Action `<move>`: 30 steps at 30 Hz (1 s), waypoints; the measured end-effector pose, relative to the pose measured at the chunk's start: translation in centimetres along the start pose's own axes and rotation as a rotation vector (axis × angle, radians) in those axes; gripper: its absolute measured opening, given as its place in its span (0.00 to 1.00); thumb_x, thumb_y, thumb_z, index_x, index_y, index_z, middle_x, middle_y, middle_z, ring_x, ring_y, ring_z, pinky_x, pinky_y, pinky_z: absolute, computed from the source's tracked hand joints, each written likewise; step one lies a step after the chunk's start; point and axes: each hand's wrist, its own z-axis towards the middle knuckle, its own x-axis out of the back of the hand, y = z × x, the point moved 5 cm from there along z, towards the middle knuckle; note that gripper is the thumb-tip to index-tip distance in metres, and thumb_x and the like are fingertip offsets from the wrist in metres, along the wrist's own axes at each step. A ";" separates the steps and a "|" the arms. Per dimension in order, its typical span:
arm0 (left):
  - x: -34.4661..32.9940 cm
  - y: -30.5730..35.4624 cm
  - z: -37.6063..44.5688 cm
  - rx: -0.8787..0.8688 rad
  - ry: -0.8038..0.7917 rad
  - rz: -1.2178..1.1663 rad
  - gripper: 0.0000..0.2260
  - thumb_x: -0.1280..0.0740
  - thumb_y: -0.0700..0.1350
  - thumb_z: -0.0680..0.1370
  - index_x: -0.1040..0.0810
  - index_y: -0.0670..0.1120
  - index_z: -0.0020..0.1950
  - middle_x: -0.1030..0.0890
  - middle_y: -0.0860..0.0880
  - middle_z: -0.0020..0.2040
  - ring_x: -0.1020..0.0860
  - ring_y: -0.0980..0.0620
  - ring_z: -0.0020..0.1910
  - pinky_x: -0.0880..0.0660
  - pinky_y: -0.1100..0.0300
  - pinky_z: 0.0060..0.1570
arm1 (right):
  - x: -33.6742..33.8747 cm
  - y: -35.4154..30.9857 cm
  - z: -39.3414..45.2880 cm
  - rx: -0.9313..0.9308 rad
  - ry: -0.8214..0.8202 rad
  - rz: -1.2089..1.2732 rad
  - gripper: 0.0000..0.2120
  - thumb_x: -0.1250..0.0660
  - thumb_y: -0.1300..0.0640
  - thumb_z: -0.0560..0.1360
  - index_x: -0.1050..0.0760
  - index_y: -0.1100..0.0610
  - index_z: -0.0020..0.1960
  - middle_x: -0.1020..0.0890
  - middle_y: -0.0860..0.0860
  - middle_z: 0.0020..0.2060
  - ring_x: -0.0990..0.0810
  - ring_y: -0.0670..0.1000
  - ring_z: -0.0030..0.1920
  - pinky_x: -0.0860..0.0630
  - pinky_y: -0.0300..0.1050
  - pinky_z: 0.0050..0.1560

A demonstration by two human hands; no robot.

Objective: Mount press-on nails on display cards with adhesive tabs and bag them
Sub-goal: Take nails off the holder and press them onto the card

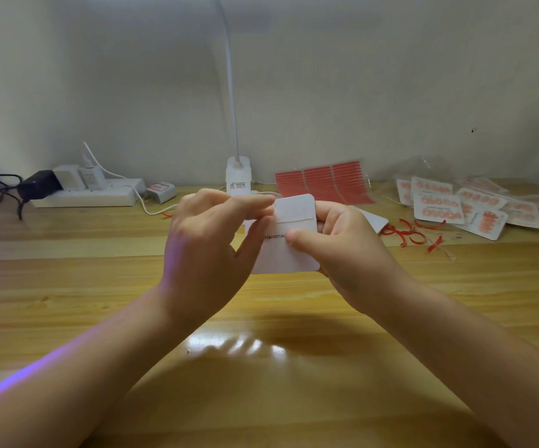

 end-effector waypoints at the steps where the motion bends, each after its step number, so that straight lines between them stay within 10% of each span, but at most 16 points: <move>1: 0.1 0.0 0.1 0.000 0.000 0.011 0.06 0.28 0.41 0.76 0.16 0.43 0.51 0.15 0.51 0.43 0.19 0.47 0.42 0.26 0.46 0.47 | 0.0 0.1 0.0 -0.004 0.002 -0.002 0.17 0.38 0.72 0.76 0.21 0.52 0.52 0.14 0.56 0.45 0.15 0.53 0.47 0.18 0.48 0.49; 24: -0.2 0.9 -0.1 -0.165 -0.020 0.224 0.08 0.31 0.41 0.75 0.16 0.44 0.52 0.15 0.54 0.39 0.18 0.46 0.44 0.30 0.50 0.53 | 0.3 1.0 0.1 -0.030 0.042 0.013 0.16 0.38 0.72 0.76 0.20 0.53 0.50 0.14 0.57 0.46 0.16 0.58 0.49 0.21 0.58 0.55; 30: -1.3 -1.6 -0.8 0.470 -0.113 -0.376 0.19 0.31 0.48 0.75 0.31 0.50 0.64 0.22 0.51 0.59 0.23 0.57 0.52 0.27 0.65 0.55 | 1.1 1.3 0.5 -0.074 0.055 0.125 0.13 0.37 0.71 0.76 0.21 0.56 0.53 0.14 0.53 0.46 0.15 0.52 0.47 0.18 0.44 0.43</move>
